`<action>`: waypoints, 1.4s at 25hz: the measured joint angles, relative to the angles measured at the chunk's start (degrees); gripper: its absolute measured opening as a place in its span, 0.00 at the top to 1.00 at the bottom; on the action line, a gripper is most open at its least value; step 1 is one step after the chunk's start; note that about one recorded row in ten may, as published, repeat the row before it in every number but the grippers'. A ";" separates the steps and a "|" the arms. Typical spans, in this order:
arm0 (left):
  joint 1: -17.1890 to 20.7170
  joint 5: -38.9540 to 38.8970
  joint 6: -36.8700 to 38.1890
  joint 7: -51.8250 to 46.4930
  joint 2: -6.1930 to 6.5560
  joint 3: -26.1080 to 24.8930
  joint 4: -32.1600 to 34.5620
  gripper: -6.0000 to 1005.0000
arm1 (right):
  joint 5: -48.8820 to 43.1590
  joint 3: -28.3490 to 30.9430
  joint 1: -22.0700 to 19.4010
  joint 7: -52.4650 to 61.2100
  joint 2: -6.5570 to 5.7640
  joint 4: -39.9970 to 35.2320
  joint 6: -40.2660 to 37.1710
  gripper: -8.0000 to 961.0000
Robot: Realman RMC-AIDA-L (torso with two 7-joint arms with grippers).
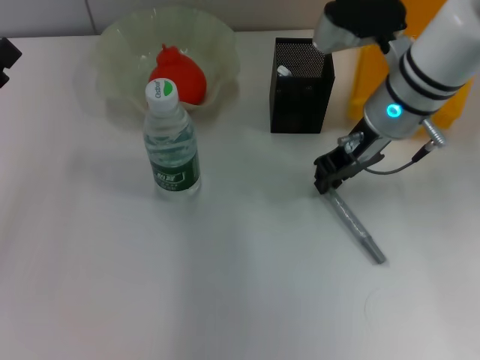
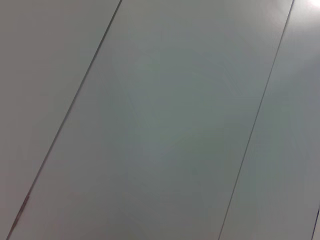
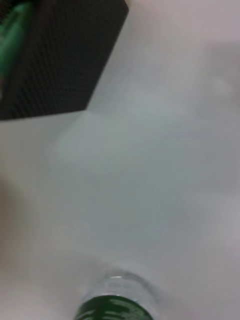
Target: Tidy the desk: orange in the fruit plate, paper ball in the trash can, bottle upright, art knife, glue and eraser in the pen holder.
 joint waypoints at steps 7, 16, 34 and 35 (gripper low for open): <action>-1.03 -0.06 -0.02 -0.19 0.00 0.00 0.06 0.26 | 0.18 8.59 -6.32 -2.79 -0.62 -8.92 -5.31 0.84; -2.12 -0.67 0.03 -0.79 -0.04 0.00 0.04 0.26 | 16.58 23.20 -14.45 -13.50 -3.40 -12.61 -10.59 0.85; -5.26 -0.95 0.24 -0.87 -0.04 0.44 -2.75 0.26 | 79.69 29.32 -23.11 -72.96 -0.25 4.01 1.15 0.85; -5.26 -0.95 0.24 -0.87 -0.04 0.44 -2.75 0.26 | 79.69 29.32 -23.11 -72.96 -0.25 4.01 1.15 0.85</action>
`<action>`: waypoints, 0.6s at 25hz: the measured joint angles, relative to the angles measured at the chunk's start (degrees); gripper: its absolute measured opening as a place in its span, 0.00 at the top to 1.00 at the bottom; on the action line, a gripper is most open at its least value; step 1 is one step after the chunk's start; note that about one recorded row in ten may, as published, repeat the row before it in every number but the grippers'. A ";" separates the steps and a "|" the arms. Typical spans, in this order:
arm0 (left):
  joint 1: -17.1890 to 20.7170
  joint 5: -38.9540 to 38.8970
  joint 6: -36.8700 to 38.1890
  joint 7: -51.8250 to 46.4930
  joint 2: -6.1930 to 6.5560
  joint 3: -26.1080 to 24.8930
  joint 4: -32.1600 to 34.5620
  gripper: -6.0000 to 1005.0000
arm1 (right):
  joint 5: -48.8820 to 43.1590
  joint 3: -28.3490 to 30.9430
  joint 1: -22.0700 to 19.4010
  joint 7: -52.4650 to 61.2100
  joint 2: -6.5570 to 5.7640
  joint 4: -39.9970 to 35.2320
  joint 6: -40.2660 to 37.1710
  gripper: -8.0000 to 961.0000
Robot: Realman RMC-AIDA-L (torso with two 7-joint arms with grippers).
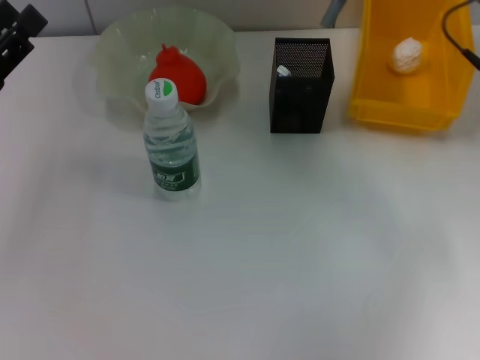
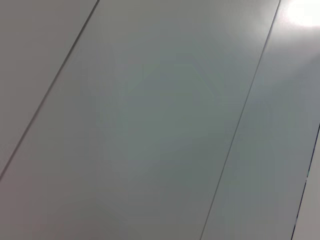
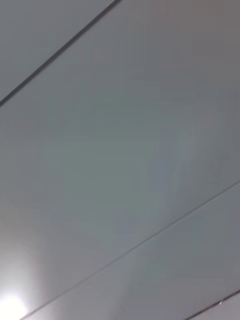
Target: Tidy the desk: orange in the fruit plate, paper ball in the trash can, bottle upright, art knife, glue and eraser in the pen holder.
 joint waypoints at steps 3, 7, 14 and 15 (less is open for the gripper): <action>0.50 0.00 0.02 0.25 0.03 -0.04 -0.35 0.26 | -0.41 -1.50 1.78 -2.78 -0.02 1.63 4.00 0.85; 0.59 0.02 0.36 0.44 0.04 -0.35 -1.36 0.26 | -0.69 -3.16 3.60 -4.71 -0.16 3.57 7.77 0.85; 1.00 0.12 2.24 0.36 0.05 -0.32 -1.72 0.26 | -0.70 -6.93 5.86 -12.11 0.12 5.98 14.61 0.85; 1.10 0.18 3.39 0.34 0.05 -0.27 -1.72 0.26 | -0.70 -6.93 5.86 -12.11 0.12 5.98 14.61 0.85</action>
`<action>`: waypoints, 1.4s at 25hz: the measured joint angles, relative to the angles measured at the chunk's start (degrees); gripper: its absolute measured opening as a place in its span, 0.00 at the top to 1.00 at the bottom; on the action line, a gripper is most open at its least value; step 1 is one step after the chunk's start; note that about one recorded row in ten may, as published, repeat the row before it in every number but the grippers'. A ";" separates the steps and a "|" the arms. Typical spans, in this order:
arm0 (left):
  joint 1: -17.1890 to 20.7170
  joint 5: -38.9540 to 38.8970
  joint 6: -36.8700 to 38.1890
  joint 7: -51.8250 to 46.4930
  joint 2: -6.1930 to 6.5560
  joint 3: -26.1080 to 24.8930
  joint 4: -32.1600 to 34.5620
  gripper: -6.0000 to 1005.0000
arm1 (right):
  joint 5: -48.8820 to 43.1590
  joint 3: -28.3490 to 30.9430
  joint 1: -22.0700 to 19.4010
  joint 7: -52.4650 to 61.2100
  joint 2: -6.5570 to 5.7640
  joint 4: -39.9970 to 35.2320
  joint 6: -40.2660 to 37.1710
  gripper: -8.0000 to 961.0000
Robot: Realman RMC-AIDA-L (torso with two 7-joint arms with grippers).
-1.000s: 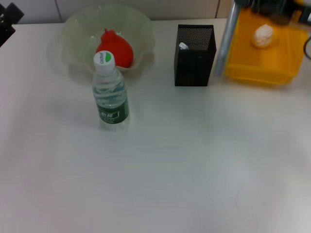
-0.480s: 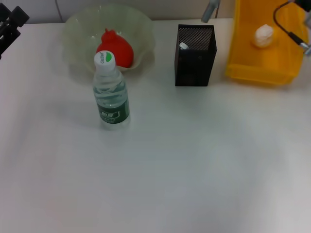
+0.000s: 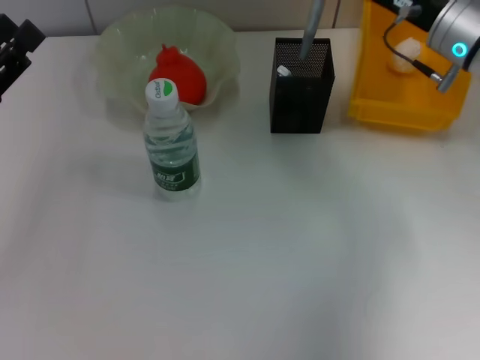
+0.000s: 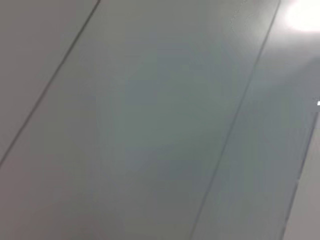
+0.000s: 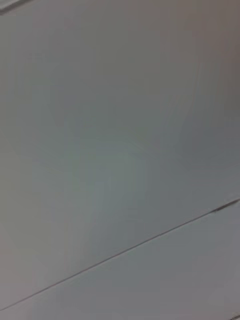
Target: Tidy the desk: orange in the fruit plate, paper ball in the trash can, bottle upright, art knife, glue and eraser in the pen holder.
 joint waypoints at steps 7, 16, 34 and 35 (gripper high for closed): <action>1.46 0.27 2.97 0.06 0.00 0.06 -0.47 0.26 | 0.09 0.00 2.14 -7.47 0.15 3.38 3.51 0.85; 2.35 0.29 4.80 0.17 0.04 -0.23 -2.75 0.26 | 0.39 -0.62 2.35 -10.14 0.40 5.90 5.37 0.84; -0.38 -0.67 5.44 5.30 -0.12 -2.29 -6.02 0.26 | 0.78 0.10 -5.03 -4.64 0.17 4.07 -12.65 0.49; -0.38 -0.67 5.44 5.30 -0.12 -2.29 -6.02 0.26 | 0.78 0.10 -5.03 -4.64 0.17 4.07 -12.65 0.47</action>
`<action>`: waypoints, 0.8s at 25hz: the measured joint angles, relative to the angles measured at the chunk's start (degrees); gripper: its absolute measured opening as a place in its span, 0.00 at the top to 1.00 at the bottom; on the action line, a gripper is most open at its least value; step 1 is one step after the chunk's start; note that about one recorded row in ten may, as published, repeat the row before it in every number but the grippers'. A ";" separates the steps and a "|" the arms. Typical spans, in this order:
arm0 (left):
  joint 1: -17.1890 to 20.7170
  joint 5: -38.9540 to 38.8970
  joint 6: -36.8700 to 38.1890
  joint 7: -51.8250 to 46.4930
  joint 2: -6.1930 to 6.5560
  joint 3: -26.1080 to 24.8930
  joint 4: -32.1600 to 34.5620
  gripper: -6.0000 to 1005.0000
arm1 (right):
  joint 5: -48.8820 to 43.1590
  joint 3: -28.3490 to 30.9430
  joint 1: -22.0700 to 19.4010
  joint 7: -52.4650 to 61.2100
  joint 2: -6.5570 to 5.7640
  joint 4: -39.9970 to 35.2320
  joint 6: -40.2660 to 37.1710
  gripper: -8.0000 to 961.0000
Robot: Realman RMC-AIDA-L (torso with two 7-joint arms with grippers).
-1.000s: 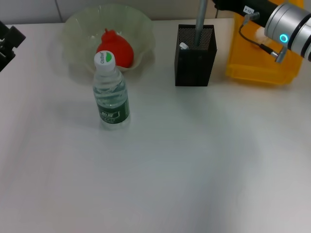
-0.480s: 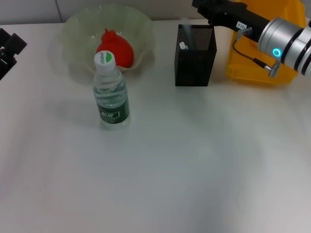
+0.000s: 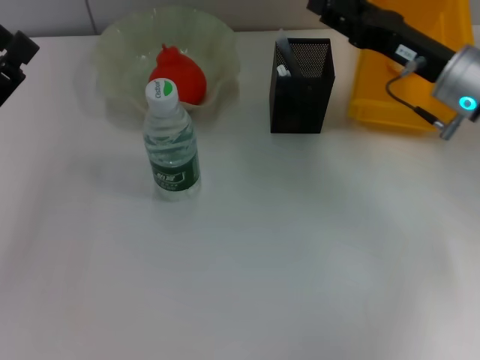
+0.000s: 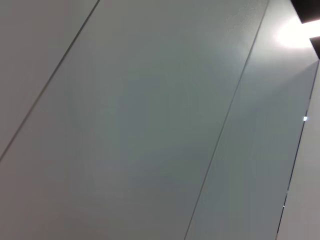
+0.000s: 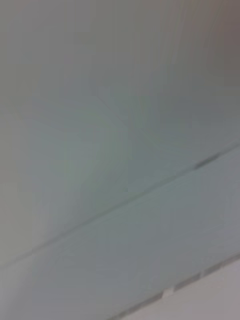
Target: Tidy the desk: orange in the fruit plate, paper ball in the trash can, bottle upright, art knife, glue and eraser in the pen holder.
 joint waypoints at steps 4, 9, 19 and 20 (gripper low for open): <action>-1.27 0.09 1.52 1.30 0.42 0.04 -0.01 0.26 | 0.05 0.11 -4.57 4.93 -0.05 -4.82 -10.38 0.40; -3.02 4.74 6.04 -4.56 3.88 0.93 1.83 0.26 | -3.56 -0.95 -6.41 16.28 -1.48 -10.23 -18.50 0.35; -8.62 20.00 12.83 -18.70 6.61 0.53 7.84 0.25 | -21.32 -1.51 0.65 32.35 -3.74 -15.12 -30.85 0.28; -8.62 20.00 12.83 -18.70 6.61 0.53 7.84 0.25 | -21.32 -1.51 0.65 32.35 -3.74 -15.12 -30.85 0.27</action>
